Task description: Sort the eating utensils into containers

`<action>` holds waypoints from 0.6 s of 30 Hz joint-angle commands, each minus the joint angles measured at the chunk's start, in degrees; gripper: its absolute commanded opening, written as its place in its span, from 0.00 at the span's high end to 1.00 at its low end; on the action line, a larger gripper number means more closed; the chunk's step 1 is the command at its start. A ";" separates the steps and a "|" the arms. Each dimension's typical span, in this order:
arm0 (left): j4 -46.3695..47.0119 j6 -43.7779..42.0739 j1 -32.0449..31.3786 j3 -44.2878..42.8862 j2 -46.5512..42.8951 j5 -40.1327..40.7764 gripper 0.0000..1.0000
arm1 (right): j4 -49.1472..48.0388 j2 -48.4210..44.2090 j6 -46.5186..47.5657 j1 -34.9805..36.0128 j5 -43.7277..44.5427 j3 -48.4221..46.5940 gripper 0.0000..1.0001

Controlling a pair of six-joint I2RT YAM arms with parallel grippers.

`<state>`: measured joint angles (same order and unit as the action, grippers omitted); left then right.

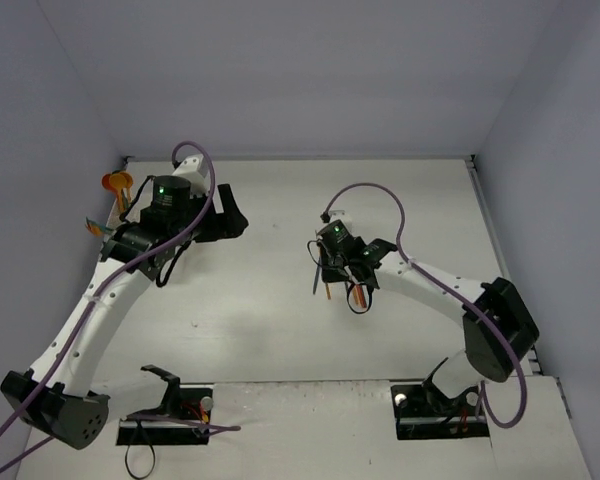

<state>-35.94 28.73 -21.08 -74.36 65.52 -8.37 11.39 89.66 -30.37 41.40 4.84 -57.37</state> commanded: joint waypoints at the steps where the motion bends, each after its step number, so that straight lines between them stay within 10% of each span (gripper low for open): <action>1: 7.49 5.91 -2.87 -2.91 1.12 -4.64 0.25 | -0.34 -7.96 4.30 5.34 0.70 -4.95 1.00; 18: 19.42 13.58 -12.09 -2.27 6.41 -1.34 0.26 | -15.77 -16.41 9.90 11.26 -6.24 -8.67 1.00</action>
<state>-21.51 39.79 -31.72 -74.43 71.45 -12.57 1.87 74.94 -21.80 51.75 1.03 -63.46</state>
